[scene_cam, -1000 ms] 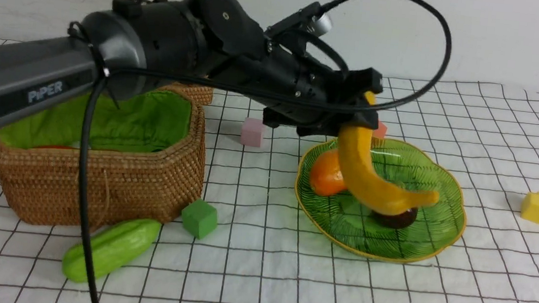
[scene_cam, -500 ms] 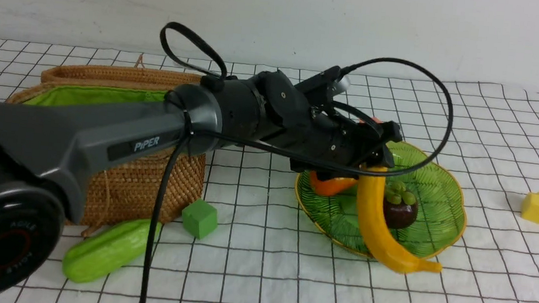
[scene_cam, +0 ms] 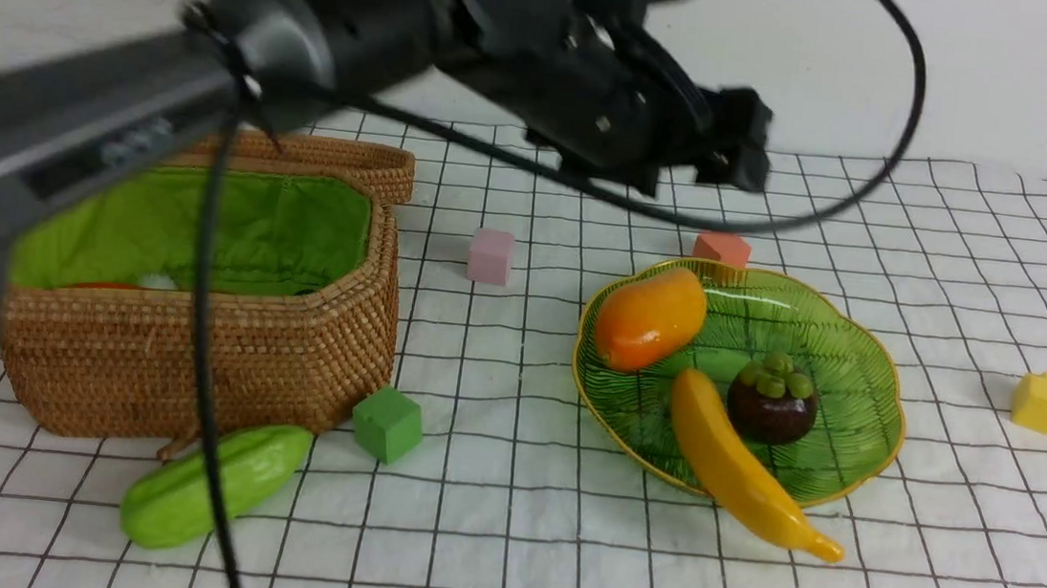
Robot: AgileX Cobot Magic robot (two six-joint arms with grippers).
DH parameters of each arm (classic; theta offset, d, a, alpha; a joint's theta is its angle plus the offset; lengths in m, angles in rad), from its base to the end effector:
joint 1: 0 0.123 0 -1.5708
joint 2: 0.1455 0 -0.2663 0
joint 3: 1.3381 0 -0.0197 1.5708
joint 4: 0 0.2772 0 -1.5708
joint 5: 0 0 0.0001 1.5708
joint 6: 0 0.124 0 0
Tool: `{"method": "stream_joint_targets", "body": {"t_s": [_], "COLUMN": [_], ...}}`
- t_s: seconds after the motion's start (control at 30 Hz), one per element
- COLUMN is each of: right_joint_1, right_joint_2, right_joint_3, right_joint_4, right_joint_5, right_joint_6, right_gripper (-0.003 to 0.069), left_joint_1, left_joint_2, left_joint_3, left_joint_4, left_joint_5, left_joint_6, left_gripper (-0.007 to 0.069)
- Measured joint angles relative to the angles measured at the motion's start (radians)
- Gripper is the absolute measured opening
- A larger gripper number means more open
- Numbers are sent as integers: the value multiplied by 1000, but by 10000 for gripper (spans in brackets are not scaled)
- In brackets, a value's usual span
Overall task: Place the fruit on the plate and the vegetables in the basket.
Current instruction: Take a chayote with your left arm and place it on the basket on the left.
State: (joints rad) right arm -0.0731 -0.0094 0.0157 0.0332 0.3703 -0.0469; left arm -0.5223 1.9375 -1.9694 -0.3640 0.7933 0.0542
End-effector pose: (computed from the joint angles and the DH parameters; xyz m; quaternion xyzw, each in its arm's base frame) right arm 0.1294 -0.0080 0.1657 0.0193 0.8014 -0.0218 0.5974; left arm 0.4172 -0.2765 0.3359 0.1959 0.8664 -0.2655 0.3749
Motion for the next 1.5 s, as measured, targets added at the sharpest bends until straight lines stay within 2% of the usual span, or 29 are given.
{"method": "stream_joint_targets", "body": {"t_s": [0.13,0.17,0.2,0.3,0.4,0.43,0.47,0.53,0.6,0.77,1.1,1.27,1.37,1.47,1.5], "right_joint_1": [0,0,0,0,0,0,0,0,0,0,0,0,0,0,0], "right_joint_2": [0,0,0,0,0,0,0,0,0,0,0,0,0,0,0], "right_joint_3": [0,0,0,0,0,0,0,0,0,0,0,0,0,0,0], "right_joint_4": [0,0,1,1,1,1,1,1,1,1,1,1,1,1,1], "right_joint_5": [0,0,0,0,0,0,0,0,0,0,0,0,0,0,0], "right_joint_6": [0,0,0,0,0,0,0,0,0,0,0,0,0,1,1], "right_gripper": [237,237,237,237,237,237,237,237,237,238,238,238,238,238,238], "left_joint_1": [65,68,97,135,170,170,173,173,173,173,173,175,176,176,176], "left_joint_2": [-130,-141,-182,-239,-330,-334,-359,-372,-376,-344,-204,-164,-139,-139,-139], "left_joint_3": [-12,-12,7,98,332,346,476,579,701,848,861,850,853,853,852], "left_joint_4": [263,276,364,419,432,432,440,449,469,504,505,568,538,527,526], "left_joint_5": [293,309,397,433,445,445,445,417,326,138,58,41,23,21,22], "left_joint_6": [-75,-80,-120,-160,-168,-168,-148,-119,-94,-85,-85,-82,-94,-93,-88], "left_gripper": [598,596,580,559,538,538,535,534,533,533,533,533,526,492,455]}}
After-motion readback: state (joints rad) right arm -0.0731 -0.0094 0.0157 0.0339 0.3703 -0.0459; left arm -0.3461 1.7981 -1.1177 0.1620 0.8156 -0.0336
